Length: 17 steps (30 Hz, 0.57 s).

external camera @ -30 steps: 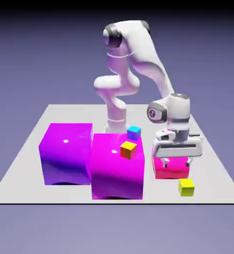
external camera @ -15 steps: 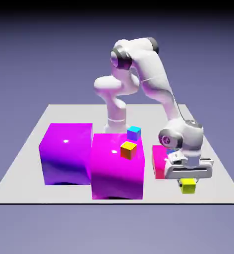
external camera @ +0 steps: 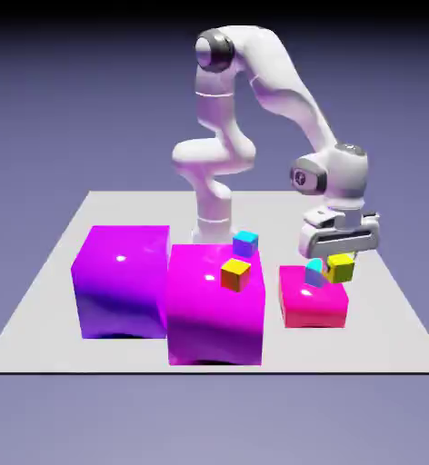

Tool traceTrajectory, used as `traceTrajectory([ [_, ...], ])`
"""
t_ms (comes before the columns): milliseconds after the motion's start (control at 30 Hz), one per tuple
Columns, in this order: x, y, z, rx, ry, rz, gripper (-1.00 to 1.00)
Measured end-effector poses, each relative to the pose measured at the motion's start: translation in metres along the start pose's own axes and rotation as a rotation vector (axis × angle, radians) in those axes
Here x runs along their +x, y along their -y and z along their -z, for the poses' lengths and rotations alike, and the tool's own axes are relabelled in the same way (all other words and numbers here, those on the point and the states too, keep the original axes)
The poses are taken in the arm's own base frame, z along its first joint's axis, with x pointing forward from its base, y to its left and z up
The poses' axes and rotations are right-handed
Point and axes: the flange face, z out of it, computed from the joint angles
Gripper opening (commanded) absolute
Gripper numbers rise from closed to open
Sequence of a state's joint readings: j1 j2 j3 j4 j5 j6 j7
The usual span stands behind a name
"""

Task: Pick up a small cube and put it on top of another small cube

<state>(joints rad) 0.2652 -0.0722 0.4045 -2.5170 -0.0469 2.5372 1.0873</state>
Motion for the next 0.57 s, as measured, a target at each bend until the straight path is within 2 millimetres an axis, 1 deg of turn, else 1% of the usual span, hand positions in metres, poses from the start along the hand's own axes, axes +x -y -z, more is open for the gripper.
traceTrajectory([
  [200, -0.033, -0.033, 0.034, 0.034, 0.018, 0.148, -1.00],
  [267, -0.044, -0.045, 0.043, 0.050, 0.024, 0.196, -1.00],
  [300, -0.044, -0.045, 0.043, 0.050, 0.024, 0.196, -1.00],
  [467, -0.046, -0.043, -0.019, 0.048, 0.022, 0.196, -1.00],
  [500, -0.047, -0.043, -0.027, 0.050, 0.023, 0.196, 1.00],
  [567, -0.047, -0.043, -0.027, 0.049, 0.023, 0.196, 1.00],
])
